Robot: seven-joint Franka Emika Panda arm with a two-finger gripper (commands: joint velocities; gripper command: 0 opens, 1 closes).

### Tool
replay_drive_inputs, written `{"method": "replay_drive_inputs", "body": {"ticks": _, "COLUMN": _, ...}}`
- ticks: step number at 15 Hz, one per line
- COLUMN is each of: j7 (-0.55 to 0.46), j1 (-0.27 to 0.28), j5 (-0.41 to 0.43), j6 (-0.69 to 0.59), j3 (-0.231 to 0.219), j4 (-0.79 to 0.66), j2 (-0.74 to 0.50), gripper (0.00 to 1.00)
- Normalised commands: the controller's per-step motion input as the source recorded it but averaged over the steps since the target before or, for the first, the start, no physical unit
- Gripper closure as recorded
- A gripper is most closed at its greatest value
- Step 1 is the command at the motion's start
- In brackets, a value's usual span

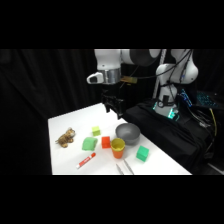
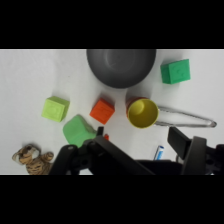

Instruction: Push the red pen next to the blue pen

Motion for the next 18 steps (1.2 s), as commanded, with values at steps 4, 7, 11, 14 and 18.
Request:
{"method": "replay_drive_inputs", "body": {"ticks": 4, "j7": -0.05, "j1": -0.031, "j5": -0.011, "j6": -0.01, "j3": -0.005, "j4": 0.13, "j2": 0.08, "gripper": 0.0}}
{"method": "replay_drive_inputs", "body": {"ticks": 7, "j7": -0.1, "j1": -0.06, "j5": -0.124, "j6": 0.03, "j3": -0.032, "j4": 0.34, "j2": 0.25, "gripper": 0.0}}
{"method": "replay_drive_inputs", "body": {"ticks": 11, "j7": -0.17, "j1": -0.083, "j5": -0.12, "j6": 0.09, "j3": -0.046, "j4": 0.45, "j2": 0.37, "gripper": 0.0}}
{"method": "replay_drive_inputs", "body": {"ticks": 14, "j7": -0.2, "j1": -0.075, "j5": -0.052, "j6": 0.13, "j3": -0.01, "j4": 0.51, "j2": 0.44, "gripper": 0.0}}
{"method": "replay_drive_inputs", "body": {"ticks": 18, "j7": -0.18, "j1": -0.059, "j5": -0.056, "j6": 0.08, "j3": 0.02, "j4": 0.61, "j2": 0.53, "gripper": 0.0}}
